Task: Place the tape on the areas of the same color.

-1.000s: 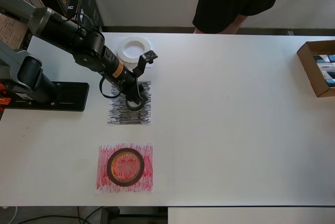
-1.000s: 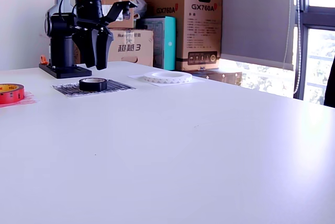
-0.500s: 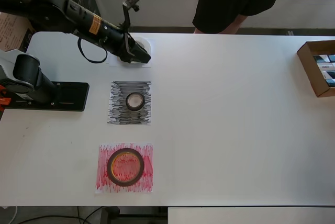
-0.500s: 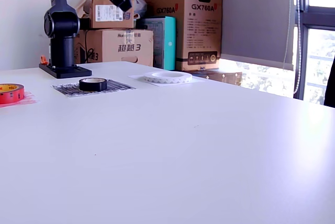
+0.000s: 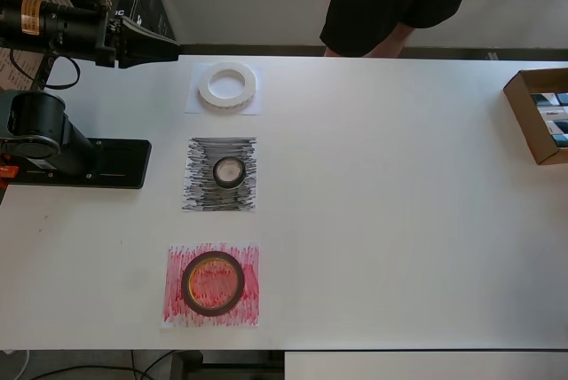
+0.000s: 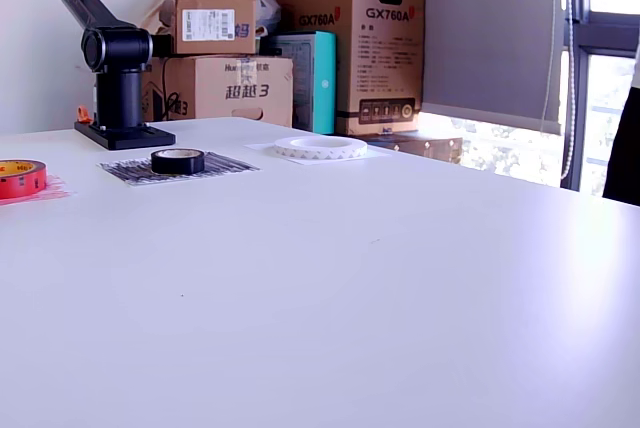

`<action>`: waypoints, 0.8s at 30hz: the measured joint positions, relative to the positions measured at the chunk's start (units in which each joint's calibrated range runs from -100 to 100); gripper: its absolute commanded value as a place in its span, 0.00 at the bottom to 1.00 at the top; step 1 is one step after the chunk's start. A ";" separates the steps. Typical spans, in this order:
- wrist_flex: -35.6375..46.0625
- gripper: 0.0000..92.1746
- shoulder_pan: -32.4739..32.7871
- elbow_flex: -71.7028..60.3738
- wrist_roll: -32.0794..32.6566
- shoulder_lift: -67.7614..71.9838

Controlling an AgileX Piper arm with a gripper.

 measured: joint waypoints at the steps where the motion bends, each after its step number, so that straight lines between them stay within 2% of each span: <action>1: 0.00 0.00 0.00 1.09 0.00 -2.23; 7: 0.00 0.00 1.00 7.81 -0.65 -17.21; 13: -0.14 0.00 1.70 13.77 -4.31 -28.92; 18: -1.14 0.00 1.70 16.08 -5.23 -35.13; 24: -6.81 0.00 1.08 20.48 -5.23 -37.40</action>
